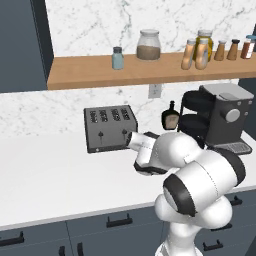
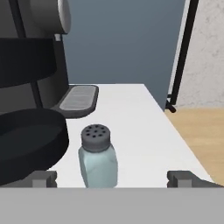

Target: Put the shaker and condiment bottle from the counter next to their counterparts in the cabinet.

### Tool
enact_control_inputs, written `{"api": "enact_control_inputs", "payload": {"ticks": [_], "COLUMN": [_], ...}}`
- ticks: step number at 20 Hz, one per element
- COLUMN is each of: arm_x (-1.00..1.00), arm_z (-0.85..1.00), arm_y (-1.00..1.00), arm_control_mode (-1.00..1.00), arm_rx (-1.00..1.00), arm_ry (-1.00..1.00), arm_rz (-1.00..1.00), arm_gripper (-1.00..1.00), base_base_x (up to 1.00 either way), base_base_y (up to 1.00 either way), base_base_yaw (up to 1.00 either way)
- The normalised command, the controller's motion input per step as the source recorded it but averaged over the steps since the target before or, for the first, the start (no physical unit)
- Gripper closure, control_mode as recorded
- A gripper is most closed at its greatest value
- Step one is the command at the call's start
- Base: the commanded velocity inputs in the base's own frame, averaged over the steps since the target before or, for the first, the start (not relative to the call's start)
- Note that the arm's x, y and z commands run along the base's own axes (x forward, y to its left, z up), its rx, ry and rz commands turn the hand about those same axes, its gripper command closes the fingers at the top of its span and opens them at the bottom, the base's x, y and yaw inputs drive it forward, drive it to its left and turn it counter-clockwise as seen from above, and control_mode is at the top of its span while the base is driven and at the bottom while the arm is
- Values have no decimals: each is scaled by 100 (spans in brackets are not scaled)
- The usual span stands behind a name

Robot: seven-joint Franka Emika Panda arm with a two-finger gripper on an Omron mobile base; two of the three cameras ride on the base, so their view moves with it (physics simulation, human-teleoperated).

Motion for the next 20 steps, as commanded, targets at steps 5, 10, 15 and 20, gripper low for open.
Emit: {"api": "enact_control_inputs", "payload": {"ticks": [5, 10, 15, 20], "arm_x": [14, 0, 0, 0], "arm_z": [-8, -17, -17, -8], "arm_y": [-17, -26, -27, -22], "arm_control_mode": [-100, -100, -100, -100], "arm_rx": [0, 0, 0, 0], "arm_ry": [0, 0, 0, 0], "arm_rz": [0, 0, 0, 0], "arm_gripper": [-100, -100, -100, -100], "base_base_x": [0, 0, 0, 0], "base_base_y": [0, 0, 0, 0], "base_base_yaw": [0, 0, 0, 0]}}
